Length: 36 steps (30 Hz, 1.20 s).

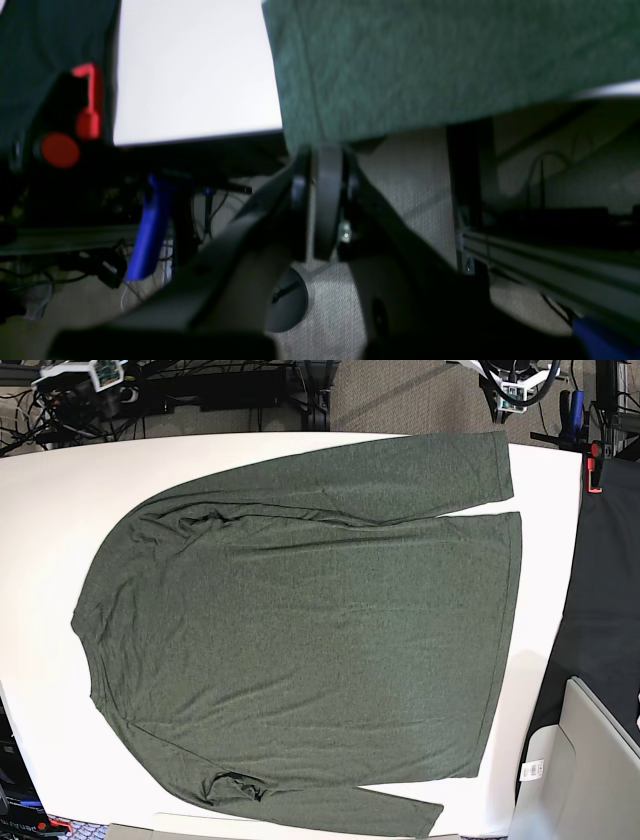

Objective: Fold the T-shirt properly

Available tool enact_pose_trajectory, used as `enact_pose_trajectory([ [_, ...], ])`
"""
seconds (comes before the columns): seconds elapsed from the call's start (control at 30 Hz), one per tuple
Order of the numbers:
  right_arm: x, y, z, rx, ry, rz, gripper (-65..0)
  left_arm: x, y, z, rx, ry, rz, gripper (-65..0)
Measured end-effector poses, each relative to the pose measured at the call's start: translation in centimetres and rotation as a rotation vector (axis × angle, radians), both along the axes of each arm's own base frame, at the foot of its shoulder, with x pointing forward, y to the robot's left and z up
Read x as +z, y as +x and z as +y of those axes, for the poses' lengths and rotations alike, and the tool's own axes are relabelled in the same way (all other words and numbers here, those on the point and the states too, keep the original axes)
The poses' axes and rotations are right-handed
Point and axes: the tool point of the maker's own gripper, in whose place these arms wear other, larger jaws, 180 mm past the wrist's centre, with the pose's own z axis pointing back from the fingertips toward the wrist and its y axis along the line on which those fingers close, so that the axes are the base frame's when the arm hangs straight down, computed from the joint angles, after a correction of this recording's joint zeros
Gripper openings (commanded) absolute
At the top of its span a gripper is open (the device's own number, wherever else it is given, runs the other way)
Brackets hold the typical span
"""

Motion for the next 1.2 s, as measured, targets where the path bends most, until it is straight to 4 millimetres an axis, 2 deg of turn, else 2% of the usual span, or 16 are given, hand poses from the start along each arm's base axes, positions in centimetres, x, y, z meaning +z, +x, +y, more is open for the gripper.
enact_pose_trajectory([
  [0.07, 0.0, 0.2, 0.0, -0.002, 0.001, -0.002, -65.0, -1.1, -0.1, 0.2, 0.027, -0.001, 0.068, -59.9],
  [0.17, 0.3, 0.9, 0.0, -0.030, 0.046, -0.035, -62.7, -1.3, 1.2, 0.3, 0.042, -0.007, 0.073, -54.7],
  [0.3, 0.8, 1.7, -0.1, -0.071, 0.112, -0.074, -49.5, -0.9, 2.2, 0.3, 0.043, -0.007, 0.048, -50.2],
  [0.37, 1.1, 2.2, -0.2, -0.066, 0.125, -0.086, -46.7, -1.0, 2.0, 0.3, 0.045, -0.006, 0.061, -48.4],
  [0.53, 1.8, 3.5, -0.5, -0.068, 0.150, -0.129, -48.6, -0.7, 4.2, 0.3, 0.049, -0.010, 0.024, -42.2],
  [0.7, 2.9, 4.1, -2.5, -0.106, 0.115, -0.167, -48.6, -0.8, 5.4, 0.6, 0.072, -0.010, 0.035, -36.1],
  [0.8, 3.4, 5.0, -3.0, -0.120, 0.119, -0.186, -48.6, -0.8, 6.5, 0.6, 0.080, -0.016, 0.033, -35.7],
  [0.93, 3.8, 5.7, -5.3, -0.187, 0.061, -0.187, -48.6, -0.9, 7.4, 0.2, 0.123, -0.096, 0.033, -35.6],
  [1.1, 3.6, 6.5, -4.2, -0.137, 0.099, -0.179, -48.6, -1.7, 7.9, -0.5, 0.166, -0.200, 0.083, -35.6],
  [1.2, 3.9, 6.9, -4.5, -0.148, 0.092, -0.197, -48.6, -1.7, 8.0, -0.6, 0.169, -0.211, 0.091, -35.7],
])
